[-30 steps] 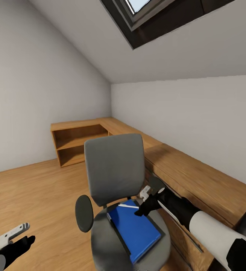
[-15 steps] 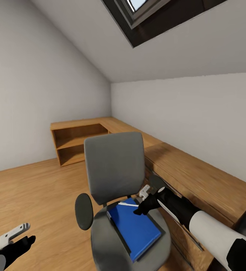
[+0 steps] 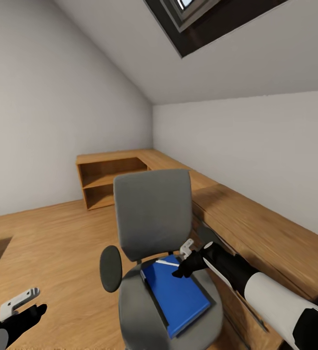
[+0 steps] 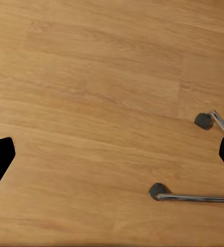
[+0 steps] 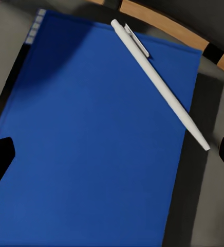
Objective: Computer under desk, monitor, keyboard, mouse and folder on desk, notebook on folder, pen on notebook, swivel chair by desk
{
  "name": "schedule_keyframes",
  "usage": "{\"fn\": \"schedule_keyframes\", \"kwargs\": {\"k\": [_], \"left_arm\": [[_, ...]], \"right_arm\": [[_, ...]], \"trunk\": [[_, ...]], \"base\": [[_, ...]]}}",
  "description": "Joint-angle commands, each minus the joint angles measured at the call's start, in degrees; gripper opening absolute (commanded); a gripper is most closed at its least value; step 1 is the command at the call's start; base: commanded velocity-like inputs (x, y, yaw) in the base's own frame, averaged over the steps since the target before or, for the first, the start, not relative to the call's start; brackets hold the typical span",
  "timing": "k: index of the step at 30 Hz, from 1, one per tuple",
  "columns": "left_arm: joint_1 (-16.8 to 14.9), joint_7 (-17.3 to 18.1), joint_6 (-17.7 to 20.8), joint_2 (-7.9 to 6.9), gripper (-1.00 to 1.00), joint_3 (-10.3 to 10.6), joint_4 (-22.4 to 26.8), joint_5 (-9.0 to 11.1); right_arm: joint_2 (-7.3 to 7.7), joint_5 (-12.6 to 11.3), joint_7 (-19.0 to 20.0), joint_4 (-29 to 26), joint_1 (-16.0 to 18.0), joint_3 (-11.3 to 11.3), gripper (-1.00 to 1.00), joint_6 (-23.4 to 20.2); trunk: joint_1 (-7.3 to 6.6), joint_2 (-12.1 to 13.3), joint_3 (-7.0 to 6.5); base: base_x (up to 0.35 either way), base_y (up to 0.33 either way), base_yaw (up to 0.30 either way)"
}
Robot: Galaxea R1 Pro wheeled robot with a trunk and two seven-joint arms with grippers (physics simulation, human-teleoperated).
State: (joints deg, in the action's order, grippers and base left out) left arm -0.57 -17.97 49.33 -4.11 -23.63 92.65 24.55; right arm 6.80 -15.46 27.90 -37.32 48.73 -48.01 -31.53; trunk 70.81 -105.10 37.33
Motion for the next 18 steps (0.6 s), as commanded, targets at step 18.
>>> {"fn": "schedule_keyframes", "kwargs": {"k": [18], "left_arm": [[0.0, -0.7, 0.3, -0.02, 1.0, -0.1, 0.0, 0.6]], "right_arm": [[-0.03, -0.4, -0.1, -0.1, 0.1, -0.3, 1.0, -0.3]], "trunk": [[-0.01, 0.0, 0.43]], "base": [[0.0, -0.02, 0.056]]}}
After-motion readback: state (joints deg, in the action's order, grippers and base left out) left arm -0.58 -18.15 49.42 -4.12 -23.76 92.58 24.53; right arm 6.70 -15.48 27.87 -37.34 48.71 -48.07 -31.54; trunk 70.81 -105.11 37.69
